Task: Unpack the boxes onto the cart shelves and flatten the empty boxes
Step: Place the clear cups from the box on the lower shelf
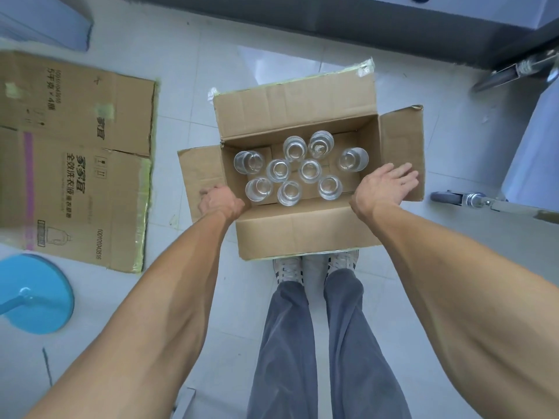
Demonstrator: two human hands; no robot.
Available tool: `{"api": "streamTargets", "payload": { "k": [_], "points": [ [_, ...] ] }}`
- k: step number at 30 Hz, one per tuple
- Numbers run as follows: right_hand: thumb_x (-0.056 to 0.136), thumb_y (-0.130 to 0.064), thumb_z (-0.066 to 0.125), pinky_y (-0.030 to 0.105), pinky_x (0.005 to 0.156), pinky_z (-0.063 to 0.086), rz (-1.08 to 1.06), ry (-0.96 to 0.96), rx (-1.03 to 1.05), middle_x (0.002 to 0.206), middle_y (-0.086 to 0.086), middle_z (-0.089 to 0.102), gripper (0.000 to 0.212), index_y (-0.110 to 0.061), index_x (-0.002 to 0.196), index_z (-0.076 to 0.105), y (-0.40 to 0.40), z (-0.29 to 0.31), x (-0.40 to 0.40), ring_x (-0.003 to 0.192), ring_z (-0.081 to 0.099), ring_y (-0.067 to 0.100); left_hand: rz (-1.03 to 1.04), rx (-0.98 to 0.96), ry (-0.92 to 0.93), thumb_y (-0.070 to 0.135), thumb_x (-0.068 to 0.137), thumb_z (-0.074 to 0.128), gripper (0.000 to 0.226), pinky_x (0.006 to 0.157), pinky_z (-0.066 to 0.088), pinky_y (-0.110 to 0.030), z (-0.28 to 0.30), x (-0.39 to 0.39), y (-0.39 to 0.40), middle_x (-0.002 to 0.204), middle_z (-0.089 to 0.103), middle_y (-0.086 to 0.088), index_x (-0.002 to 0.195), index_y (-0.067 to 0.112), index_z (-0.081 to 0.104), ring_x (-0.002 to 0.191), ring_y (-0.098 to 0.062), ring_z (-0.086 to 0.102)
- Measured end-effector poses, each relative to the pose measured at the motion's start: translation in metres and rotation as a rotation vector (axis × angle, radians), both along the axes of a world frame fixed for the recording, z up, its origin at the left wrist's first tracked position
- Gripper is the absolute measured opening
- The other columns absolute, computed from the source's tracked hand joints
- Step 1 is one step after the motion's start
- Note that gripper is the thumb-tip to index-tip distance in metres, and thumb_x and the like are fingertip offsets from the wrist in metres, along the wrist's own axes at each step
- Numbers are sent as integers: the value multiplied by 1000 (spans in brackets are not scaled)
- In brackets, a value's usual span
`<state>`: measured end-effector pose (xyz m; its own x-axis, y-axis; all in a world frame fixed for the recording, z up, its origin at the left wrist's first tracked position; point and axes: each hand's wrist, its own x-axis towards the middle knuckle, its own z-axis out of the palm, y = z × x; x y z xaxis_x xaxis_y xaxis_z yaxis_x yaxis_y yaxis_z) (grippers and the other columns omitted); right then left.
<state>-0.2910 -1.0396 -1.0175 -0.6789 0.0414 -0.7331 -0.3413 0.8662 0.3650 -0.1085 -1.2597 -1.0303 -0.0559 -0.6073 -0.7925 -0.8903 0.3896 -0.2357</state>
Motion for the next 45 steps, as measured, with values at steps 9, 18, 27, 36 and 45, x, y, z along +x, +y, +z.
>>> {"api": "streamTargets", "payload": {
  "k": [9, 18, 27, 36, 45],
  "points": [
    [90, -39, 64, 47, 115, 19, -425, 95, -204, 158, 36, 1, 91, -10, 156, 8, -4, -66, 24, 148, 8, 44, 214, -254, 239, 11, 90, 52, 43, 74, 36, -36, -67, 18, 12, 121, 56, -20, 129, 3, 36, 106, -38, 59],
    [76, -27, 71, 43, 102, 37, -474, 351, -272, 150, 29, 25, 75, -4, 137, 36, -5, -96, 31, 129, 34, 38, 314, -394, 323, 3, 88, 58, 46, 80, 46, -40, -107, 10, 26, 107, 63, -19, 130, 4, 38, 100, -37, 61],
    [80, -29, 66, 46, 117, 22, -346, 358, -337, 158, 33, 10, 81, 12, 142, 32, -3, -77, 39, 147, 14, 44, -54, -453, 210, 25, 84, 62, 94, 109, 32, -46, -81, -1, 32, 156, 23, -27, 155, -1, 6, 139, -39, 33],
    [84, -20, 63, 45, 95, 41, -30, -3, -477, 124, 19, 49, 43, -8, 122, 49, -35, -53, 50, 113, 49, 36, -332, -180, 339, 20, 87, 62, 52, 92, 42, -40, -56, -50, 43, 134, 45, -17, 134, 10, 40, 121, -33, 47],
    [88, -10, 61, 44, 92, 43, 145, -39, -521, 124, 19, 50, 51, -5, 135, 40, -46, -105, 53, 113, 52, 35, -516, -80, 379, 19, 83, 71, 71, 97, 42, -40, -114, -41, 50, 129, 50, -16, 143, 8, 35, 117, -32, 50]
  ]
}}
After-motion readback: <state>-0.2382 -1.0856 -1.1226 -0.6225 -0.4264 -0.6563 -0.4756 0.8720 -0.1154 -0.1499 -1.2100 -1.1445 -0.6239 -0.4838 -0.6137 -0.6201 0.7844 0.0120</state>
